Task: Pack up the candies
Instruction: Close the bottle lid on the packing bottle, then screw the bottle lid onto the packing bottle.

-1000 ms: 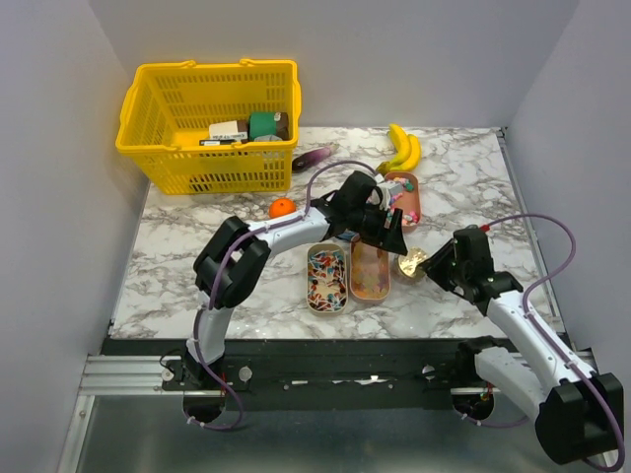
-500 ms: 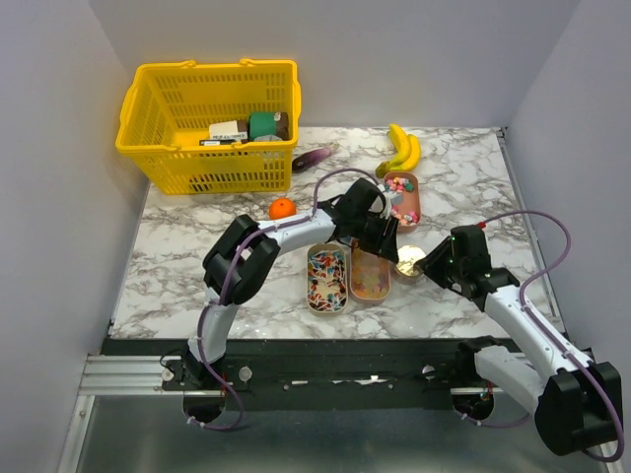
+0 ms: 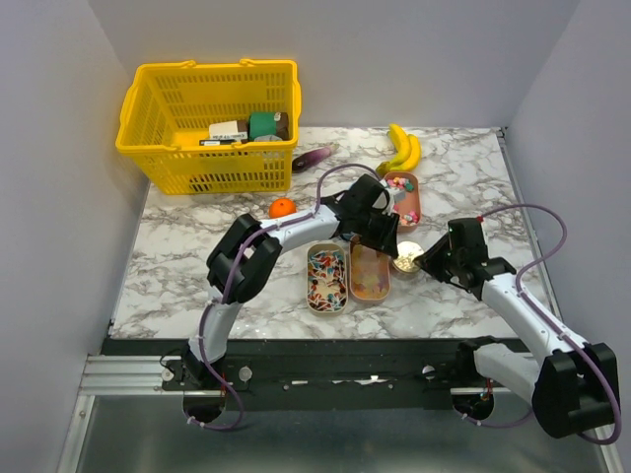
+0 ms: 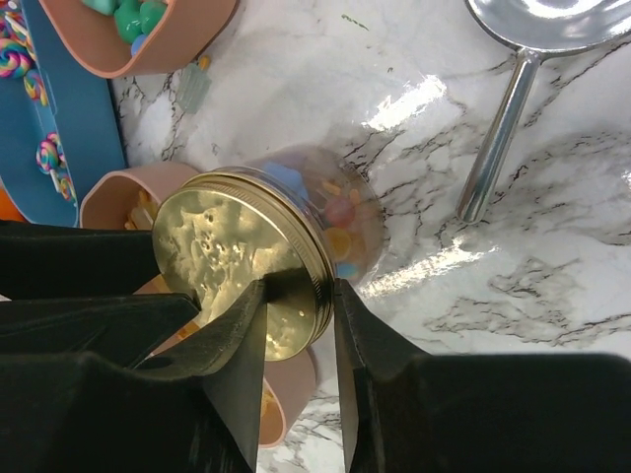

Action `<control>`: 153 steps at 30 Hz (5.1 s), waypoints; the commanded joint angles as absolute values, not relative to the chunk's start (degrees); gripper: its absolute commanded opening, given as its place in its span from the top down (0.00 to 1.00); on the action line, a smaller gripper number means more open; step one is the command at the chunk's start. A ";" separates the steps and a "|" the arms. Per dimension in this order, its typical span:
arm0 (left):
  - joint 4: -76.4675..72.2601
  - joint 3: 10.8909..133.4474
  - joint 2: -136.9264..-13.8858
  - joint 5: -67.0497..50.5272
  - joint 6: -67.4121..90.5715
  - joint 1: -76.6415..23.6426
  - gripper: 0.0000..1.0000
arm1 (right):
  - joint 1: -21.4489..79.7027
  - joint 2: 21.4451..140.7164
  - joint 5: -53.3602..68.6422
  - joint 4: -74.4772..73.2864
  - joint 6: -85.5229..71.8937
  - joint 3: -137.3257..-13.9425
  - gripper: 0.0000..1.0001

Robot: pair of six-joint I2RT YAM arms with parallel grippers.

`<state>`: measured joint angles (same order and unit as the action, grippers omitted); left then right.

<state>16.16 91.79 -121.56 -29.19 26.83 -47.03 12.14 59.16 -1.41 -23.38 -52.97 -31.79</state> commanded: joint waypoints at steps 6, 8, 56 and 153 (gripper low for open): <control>25.48 95.89 -125.59 -21.89 24.35 -47.90 0.59 | 11.95 64.16 -7.55 -34.89 -51.07 -34.36 0.55; 26.19 96.41 -126.03 -21.27 24.00 -48.08 0.61 | 11.95 64.86 -8.26 -34.89 -49.93 -35.15 0.52; 23.47 90.81 -122.88 -21.36 17.57 -56.69 0.56 | 11.43 59.77 -9.84 -54.84 -50.89 -40.33 0.73; -66.53 52.73 -131.39 38.50 21.01 -80.95 0.01 | 11.51 34.81 -2.81 -46.84 -47.29 -32.96 0.61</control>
